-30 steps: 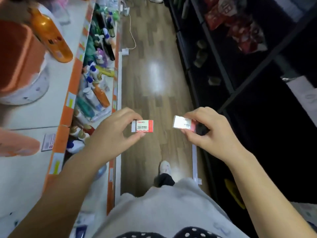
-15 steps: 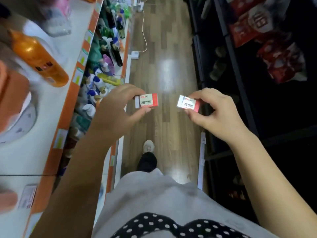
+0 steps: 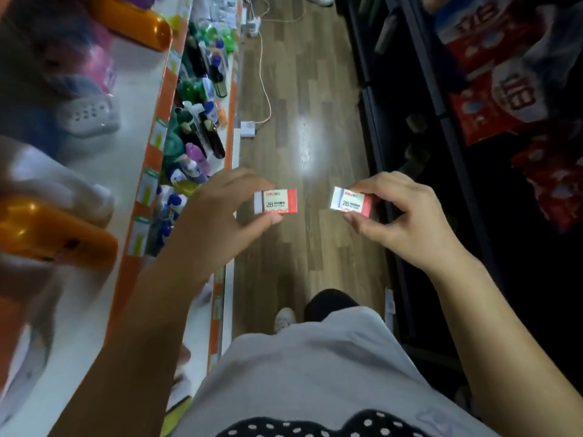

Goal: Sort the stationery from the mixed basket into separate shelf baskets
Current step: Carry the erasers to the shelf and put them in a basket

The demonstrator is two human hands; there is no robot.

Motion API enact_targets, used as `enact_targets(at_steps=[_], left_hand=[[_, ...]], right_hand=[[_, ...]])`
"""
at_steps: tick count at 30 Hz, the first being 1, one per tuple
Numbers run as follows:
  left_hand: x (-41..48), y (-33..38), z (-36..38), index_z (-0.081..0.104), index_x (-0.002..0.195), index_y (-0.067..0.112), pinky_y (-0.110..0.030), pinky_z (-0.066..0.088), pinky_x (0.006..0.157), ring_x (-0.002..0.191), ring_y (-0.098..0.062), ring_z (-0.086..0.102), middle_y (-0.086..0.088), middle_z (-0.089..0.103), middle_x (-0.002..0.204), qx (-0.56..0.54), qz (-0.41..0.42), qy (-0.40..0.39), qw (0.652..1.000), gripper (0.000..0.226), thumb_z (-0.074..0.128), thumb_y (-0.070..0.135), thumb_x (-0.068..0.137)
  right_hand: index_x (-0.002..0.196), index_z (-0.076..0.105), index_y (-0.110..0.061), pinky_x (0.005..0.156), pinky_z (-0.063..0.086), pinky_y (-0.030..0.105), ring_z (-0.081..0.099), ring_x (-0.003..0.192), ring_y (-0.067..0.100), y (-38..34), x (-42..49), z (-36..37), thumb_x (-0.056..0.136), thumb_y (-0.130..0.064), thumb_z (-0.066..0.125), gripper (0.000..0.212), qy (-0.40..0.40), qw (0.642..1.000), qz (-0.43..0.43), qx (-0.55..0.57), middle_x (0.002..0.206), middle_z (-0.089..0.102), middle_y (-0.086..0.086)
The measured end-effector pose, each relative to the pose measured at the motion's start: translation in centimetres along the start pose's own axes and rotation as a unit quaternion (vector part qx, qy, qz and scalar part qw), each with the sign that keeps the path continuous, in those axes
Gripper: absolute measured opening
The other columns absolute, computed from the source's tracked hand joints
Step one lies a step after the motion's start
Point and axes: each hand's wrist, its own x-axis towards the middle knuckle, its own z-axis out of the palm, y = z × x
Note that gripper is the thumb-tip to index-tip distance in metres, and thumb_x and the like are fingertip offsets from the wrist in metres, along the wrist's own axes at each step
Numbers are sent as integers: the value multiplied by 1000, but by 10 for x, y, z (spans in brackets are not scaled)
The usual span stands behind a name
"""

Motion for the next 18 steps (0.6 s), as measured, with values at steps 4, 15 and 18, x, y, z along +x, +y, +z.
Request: enact_targets(at_steps=[4,15,18], left_hand=[[52,-25,3,68,101,7,-7,36,73,91,-12,54,-7,66,99,0,-10,-21,1000,38,65,32,72],[225,-85,-6,68,100,1,-9,41,80,87,-16,58,-9,65,97,16,-25,56,998,37,68,24,70],[274,-100,-25,67,101,0,-13,38,81,90,-17,57,-14,65,99,39,-40,93,994,39,69,21,69]], right_hand=[[93,70,-7,70,46,35,57,71,17,35,39,6,76,-32,65,30,-2,1000,13,0,77,67,1],[95,70,-10,73,40,19,52,73,10,140,223,-3,76,-26,67,26,12,999,-46,25,78,63,-3],[94,70,-9,71,42,22,53,74,14,163,292,-9,75,-27,67,26,14,996,-81,22,76,64,2]])
